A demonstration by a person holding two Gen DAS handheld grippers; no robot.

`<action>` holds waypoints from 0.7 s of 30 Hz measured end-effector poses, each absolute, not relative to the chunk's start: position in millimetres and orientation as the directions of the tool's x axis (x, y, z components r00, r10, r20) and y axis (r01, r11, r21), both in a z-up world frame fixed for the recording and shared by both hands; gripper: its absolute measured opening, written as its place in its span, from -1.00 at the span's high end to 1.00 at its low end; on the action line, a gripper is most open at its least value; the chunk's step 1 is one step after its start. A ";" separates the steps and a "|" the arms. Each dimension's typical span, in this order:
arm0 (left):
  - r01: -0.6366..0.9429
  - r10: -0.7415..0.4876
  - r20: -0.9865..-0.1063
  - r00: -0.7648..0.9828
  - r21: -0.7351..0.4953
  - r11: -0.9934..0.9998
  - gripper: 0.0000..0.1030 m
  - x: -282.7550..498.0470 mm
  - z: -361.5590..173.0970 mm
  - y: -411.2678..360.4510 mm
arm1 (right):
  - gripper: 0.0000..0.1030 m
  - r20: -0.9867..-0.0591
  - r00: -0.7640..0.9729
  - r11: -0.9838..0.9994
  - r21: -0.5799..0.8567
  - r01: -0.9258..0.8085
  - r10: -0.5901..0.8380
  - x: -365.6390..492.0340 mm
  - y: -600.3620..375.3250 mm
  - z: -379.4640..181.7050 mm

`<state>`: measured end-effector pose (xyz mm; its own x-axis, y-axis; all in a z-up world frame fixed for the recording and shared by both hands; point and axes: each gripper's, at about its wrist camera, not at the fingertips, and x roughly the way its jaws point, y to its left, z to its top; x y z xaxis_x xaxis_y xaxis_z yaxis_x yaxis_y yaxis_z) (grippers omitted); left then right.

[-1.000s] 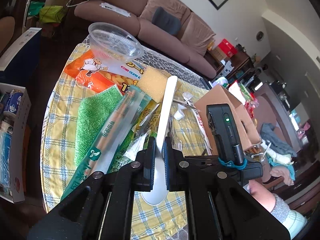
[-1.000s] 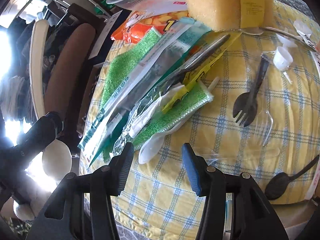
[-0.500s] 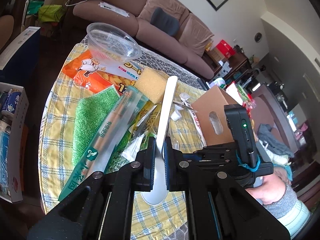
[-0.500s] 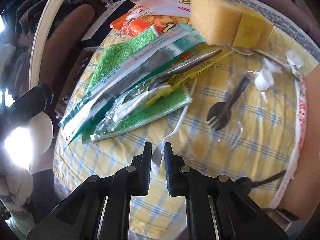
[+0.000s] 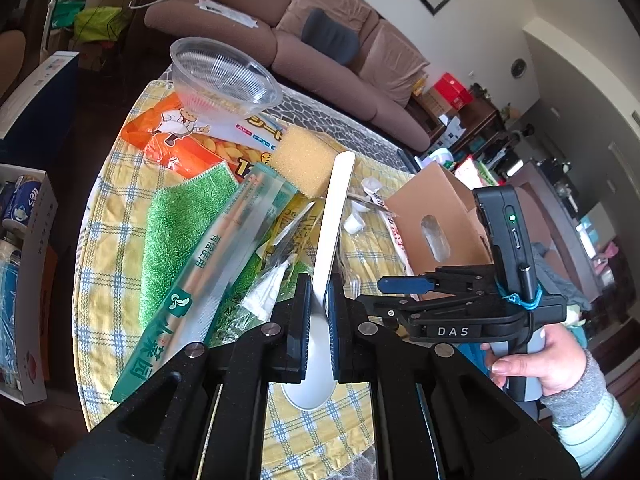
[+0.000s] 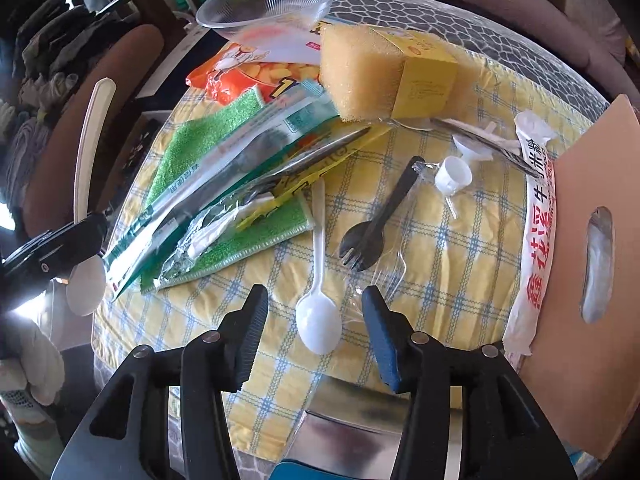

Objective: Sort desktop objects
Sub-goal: 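Hold the white spoon in the left gripper while the right grasps a small white spoon, then carry both white spoons over the box with the left and right grippers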

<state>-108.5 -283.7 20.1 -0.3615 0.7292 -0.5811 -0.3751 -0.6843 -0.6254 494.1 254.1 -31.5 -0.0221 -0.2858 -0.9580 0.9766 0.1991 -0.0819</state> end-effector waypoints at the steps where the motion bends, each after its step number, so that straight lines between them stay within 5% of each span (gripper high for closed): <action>1: -0.377 0.731 -0.580 -0.360 -0.626 -0.683 0.86 -108.3 20.6 -283.3 | 0.01 -0.959 -0.040 0.207 -0.101 0.973 -0.281 496.6 255.0 -34.0; 5: -0.383 0.734 -0.579 -0.356 -0.626 -0.680 0.85 -108.1 22.2 -281.4 | -0.30 -0.966 -0.114 0.237 -0.170 0.956 -0.233 508.8 251.6 -57.4; 10: -0.382 0.726 -0.593 -0.348 -0.618 -0.687 0.85 -107.3 19.5 -279.1 | -0.30 -0.968 -0.154 0.235 -0.199 0.951 -0.199 511.0 240.9 -80.5; 11: -0.381 0.726 -0.594 -0.346 -0.618 -0.688 0.85 -107.5 19.2 -278.8 | -0.26 -0.970 -0.152 0.235 -0.195 0.952 -0.189 510.5 240.3 -83.5; 13: -0.381 0.726 -0.595 -0.345 -0.618 -0.688 0.85 -107.7 18.9 -278.6 | 0.32 -0.969 -0.162 0.251 -0.207 0.946 -0.186 512.0 241.2 -86.5; 21: -0.386 0.708 -0.621 -0.336 -0.595 -0.705 0.85 -106.4 13.9 -272.0 | 0.38 -0.961 -0.149 0.278 -0.212 0.937 -0.232 511.0 251.0 -63.3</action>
<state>-106.4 -272.0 13.9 -0.3360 0.7079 -0.6213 -0.3864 -0.7052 -0.5945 511.0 251.0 -63.3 -0.1487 -0.2322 -0.9612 0.9369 0.2779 -0.2120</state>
